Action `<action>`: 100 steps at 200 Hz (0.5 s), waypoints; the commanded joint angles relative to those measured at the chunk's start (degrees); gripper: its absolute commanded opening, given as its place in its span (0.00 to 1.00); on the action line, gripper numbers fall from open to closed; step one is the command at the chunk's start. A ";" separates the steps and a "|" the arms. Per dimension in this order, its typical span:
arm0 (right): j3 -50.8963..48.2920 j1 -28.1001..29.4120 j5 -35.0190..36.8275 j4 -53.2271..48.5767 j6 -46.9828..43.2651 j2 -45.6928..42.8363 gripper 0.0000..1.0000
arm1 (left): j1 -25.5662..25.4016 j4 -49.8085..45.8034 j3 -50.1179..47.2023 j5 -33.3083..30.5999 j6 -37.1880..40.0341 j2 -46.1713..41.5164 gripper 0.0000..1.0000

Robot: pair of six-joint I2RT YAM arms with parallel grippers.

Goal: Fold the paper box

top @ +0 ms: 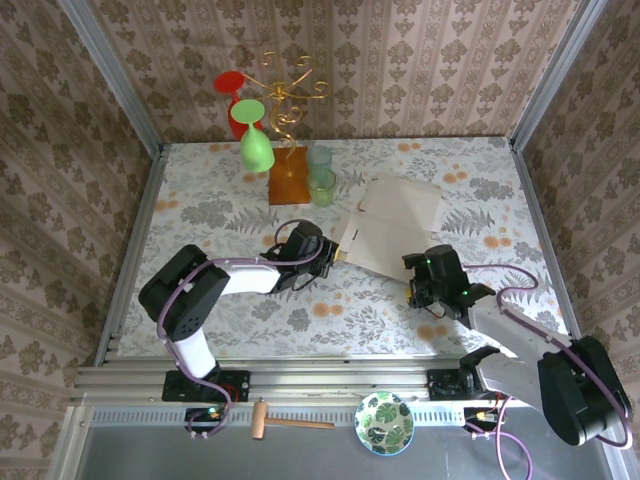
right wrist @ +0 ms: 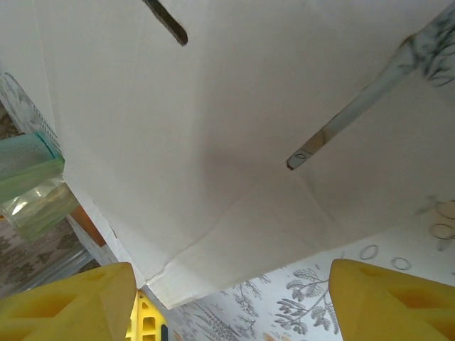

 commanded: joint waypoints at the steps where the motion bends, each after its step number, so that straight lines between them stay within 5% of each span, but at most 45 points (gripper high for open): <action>1: -1.04 1.67 4.58 5.49 3.03 1.90 0.73 | 0.47 -0.80 1.98 0.55 1.30 -1.59 0.00; 61: -2.89 2.55 9.67 14.63 3.05 6.88 0.60 | 0.36 -0.89 1.99 0.60 1.01 -1.59 0.00; 100: -2.94 2.48 11.88 19.45 2.43 8.93 0.21 | 0.29 -1.14 1.75 0.59 0.56 -1.66 0.00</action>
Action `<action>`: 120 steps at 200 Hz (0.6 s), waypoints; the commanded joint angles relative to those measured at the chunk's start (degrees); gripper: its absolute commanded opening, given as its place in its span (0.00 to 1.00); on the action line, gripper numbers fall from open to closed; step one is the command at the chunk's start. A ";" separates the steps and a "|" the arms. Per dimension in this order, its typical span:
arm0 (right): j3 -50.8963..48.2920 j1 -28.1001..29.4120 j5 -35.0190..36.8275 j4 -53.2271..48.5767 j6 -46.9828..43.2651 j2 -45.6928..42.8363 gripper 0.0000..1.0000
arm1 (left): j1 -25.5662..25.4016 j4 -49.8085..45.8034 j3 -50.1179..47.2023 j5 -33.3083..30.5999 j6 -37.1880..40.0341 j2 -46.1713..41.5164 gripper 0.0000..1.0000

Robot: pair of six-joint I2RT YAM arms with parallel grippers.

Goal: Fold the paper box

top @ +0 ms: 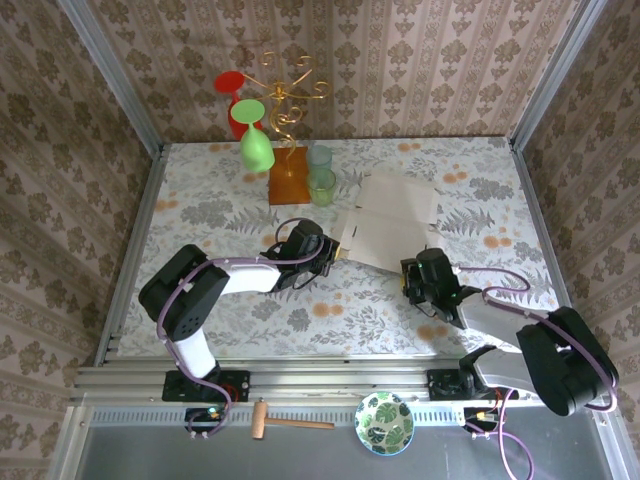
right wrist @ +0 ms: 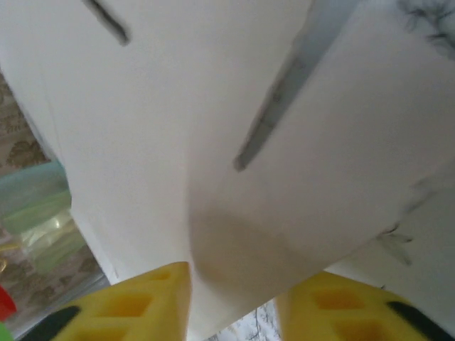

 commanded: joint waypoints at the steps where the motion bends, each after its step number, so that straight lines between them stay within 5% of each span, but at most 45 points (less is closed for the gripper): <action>1: 0.52 0.35 4.76 3.91 -0.56 0.00 0.21 | 0.26 -0.93 1.04 0.55 0.36 -1.71 0.00; 21: 3.69 0.36 6.56 -3.14 -1.78 -3.59 0.00 | 0.31 -1.12 0.96 0.22 0.59 -2.11 0.00; 35: 6.00 0.13 7.91 -8.77 -1.96 -6.24 0.00 | 0.45 -1.74 1.26 0.15 1.71 -3.17 0.00; 54: 9.68 -1.33 8.39 -15.67 -3.18 -9.43 0.00 | 1.25 -7.64 2.40 0.13 5.22 -6.97 0.34; 76: 17.54 -5.07 6.29 -26.47 -6.06 -11.58 0.00 | 2.62 -21.16 5.29 -2.77 13.45 -14.53 0.52; 120: 51.41 -8.62 2.50 -67.14 -10.78 -7.09 0.00 | 7.29 -43.02 13.74 -10.47 31.89 -24.06 0.55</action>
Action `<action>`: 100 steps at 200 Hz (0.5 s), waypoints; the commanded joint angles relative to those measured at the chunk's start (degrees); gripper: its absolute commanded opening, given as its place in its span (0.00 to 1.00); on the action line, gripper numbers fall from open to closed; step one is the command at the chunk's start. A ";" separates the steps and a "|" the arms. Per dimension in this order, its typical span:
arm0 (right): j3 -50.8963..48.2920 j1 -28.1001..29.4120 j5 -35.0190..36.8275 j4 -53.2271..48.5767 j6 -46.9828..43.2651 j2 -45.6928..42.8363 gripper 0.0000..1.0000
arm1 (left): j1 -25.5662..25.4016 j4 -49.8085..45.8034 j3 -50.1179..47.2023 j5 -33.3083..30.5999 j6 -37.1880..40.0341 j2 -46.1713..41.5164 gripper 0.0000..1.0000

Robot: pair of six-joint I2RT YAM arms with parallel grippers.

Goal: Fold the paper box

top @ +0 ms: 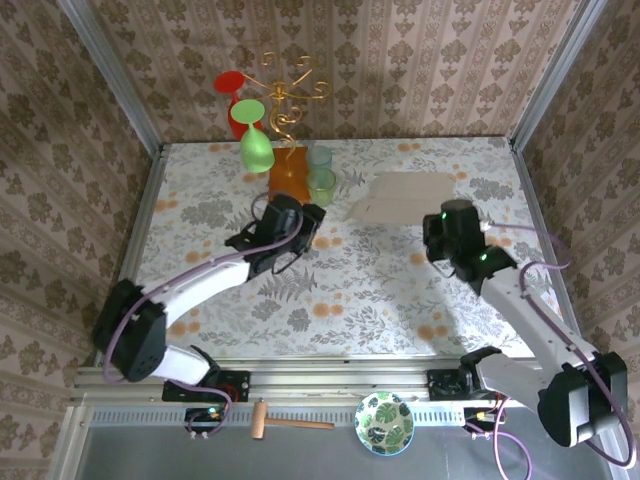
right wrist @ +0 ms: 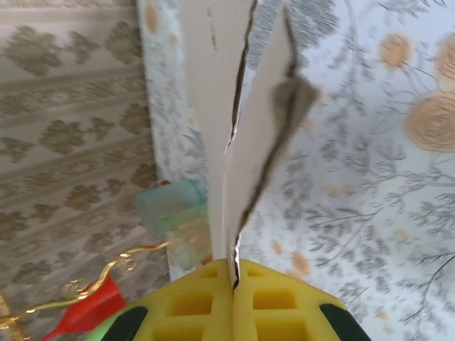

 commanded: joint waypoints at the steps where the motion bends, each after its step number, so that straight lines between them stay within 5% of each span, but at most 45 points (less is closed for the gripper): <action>1: 17.42 -0.19 -0.52 -29.45 -3.05 2.44 0.00 | 2.75 -15.97 3.97 -5.82 13.84 -3.46 0.55; 64: 64.08 2.39 -10.35 -74.13 7.62 21.52 0.00 | 8.32 -26.64 12.36 -4.87 24.21 -4.44 0.47; 100: 67.51 -2.59 -13.16 -72.93 4.77 32.61 0.00 | 9.06 -31.37 19.24 -1.01 29.00 -0.68 0.47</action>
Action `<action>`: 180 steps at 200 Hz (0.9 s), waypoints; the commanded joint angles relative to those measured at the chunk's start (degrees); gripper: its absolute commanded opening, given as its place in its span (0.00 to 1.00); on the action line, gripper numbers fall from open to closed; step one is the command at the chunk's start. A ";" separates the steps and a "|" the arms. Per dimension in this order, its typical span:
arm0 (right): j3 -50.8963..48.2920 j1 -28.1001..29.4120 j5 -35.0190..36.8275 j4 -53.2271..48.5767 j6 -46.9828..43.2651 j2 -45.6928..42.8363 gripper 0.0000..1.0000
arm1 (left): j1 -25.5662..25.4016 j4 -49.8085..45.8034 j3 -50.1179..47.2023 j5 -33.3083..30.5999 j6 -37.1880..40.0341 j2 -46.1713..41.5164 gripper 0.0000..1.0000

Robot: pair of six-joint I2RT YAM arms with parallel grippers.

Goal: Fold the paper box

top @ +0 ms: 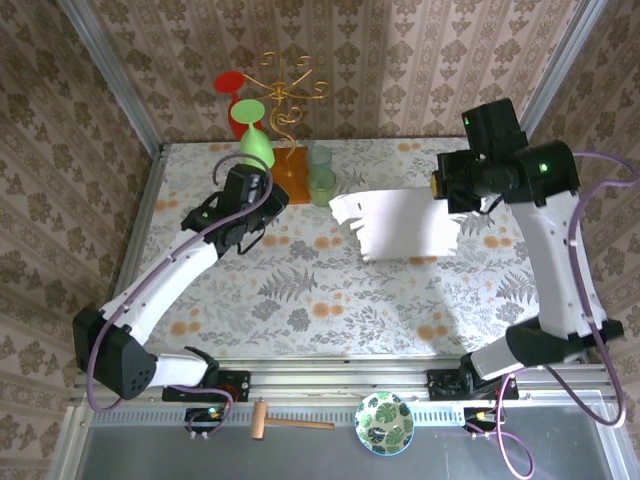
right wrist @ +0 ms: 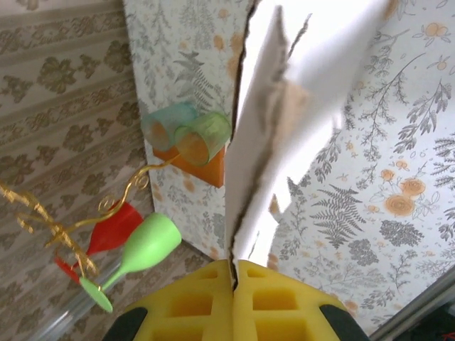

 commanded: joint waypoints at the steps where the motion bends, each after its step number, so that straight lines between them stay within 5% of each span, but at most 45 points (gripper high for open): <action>1: -1.46 -2.95 -3.37 -11.94 0.36 7.61 0.00 | 0.32 -5.92 5.34 3.07 6.14 2.60 0.47; 72: 2.01 -6.65 -7.49 -3.45 -4.16 24.43 0.00 | -2.22 -2.14 11.12 12.41 5.98 8.47 0.48; 124: -4.01 -7.09 -8.53 1.58 -3.63 23.18 0.00 | -5.88 9.13 10.29 18.24 -7.71 16.14 0.51; 180: -12.57 -7.95 -10.58 8.38 -3.02 19.34 0.00 | -6.23 9.74 14.56 21.02 -10.83 22.59 0.52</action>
